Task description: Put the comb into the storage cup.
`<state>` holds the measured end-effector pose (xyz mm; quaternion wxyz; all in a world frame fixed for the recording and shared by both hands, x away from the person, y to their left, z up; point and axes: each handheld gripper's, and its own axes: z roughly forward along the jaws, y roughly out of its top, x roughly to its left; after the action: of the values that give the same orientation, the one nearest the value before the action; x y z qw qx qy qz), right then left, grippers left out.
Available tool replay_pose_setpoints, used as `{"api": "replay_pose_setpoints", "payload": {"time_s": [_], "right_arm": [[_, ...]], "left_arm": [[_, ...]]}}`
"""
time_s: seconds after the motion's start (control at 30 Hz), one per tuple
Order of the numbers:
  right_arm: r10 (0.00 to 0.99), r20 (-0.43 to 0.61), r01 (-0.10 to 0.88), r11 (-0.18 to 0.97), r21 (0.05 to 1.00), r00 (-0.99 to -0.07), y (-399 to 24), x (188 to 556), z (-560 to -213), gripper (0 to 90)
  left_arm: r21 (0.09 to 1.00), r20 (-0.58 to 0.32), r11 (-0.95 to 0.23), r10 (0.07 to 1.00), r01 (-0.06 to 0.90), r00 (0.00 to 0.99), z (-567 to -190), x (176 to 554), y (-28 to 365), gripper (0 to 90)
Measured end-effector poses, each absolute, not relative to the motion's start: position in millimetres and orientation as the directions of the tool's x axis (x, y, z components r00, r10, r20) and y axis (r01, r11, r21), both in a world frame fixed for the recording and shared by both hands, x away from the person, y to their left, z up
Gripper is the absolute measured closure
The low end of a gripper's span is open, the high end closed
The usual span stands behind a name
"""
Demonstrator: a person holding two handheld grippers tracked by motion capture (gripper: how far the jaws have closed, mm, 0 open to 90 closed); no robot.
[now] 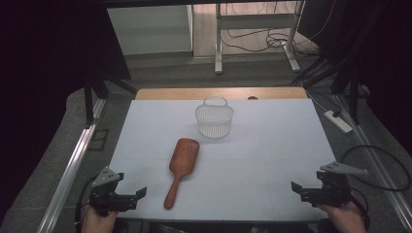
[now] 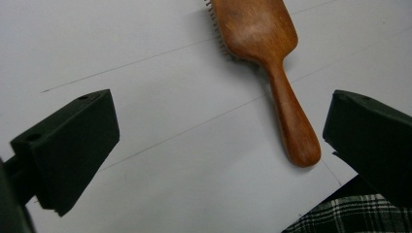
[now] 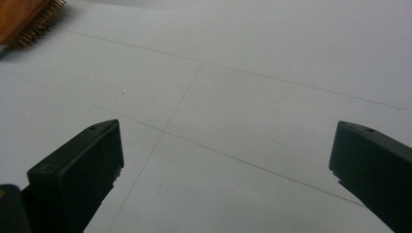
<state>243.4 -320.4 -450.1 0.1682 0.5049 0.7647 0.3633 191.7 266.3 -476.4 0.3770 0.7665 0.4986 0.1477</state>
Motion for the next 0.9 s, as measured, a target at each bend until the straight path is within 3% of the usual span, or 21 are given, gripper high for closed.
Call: {"api": "replay_pose_setpoints", "payload": {"time_s": [0.9], "right_arm": [[0.878,0.088,0.636,0.268,0.723,-0.47,-316.7,243.3,-450.2,0.0]], "left_arm": [[0.701,-0.18,-0.21,0.872,0.681,0.455,-477.6,194.5,267.7,0.0]]}}
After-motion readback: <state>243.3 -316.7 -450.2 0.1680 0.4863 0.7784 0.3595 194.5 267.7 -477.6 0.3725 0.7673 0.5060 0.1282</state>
